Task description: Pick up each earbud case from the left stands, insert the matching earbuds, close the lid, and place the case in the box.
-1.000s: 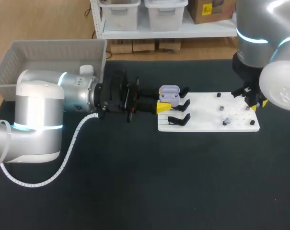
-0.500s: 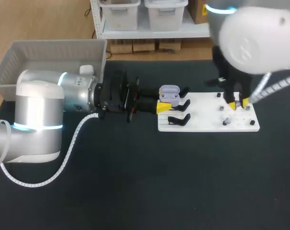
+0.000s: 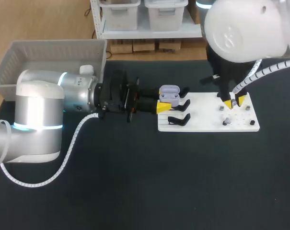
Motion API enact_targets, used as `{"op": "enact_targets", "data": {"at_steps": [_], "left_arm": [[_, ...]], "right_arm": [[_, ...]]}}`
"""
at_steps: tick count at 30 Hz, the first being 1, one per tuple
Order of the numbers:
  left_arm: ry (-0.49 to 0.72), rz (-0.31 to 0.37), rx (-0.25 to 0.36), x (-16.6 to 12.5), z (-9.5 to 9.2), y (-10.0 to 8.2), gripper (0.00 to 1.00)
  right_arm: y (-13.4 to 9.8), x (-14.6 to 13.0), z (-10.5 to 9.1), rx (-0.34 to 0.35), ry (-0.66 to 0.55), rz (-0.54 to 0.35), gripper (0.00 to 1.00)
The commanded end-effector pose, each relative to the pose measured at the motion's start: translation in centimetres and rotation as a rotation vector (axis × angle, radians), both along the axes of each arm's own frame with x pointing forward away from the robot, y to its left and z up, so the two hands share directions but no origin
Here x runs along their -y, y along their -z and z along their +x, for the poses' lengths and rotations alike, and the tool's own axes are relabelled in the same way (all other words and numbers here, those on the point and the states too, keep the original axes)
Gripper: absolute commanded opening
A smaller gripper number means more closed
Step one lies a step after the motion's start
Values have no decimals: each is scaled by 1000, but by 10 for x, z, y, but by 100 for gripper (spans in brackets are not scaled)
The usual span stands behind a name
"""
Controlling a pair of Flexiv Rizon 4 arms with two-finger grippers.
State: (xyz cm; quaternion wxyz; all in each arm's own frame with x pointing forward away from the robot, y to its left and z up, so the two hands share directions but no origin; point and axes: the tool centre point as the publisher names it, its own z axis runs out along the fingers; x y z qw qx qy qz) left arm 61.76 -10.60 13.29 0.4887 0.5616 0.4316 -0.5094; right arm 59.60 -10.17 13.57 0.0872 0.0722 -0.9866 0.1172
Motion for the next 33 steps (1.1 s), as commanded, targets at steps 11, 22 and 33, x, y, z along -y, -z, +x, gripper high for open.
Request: {"op": "enact_targets", "data": {"at_steps": [11, 22, 33], "left_arm": [[9, -2, 34, 10, 0, 11, 0], [-23, 33, 20, 30, 8, 25, 0], [-34, 22, 12, 37, 9, 19, 0]], "right_arm": [[-38, -33, -15, 119, 111, -13, 0], [-52, -51, -24, 134, 292, 30, 0], [-44, -60, -15, 102, 394, 148, 0]]}}
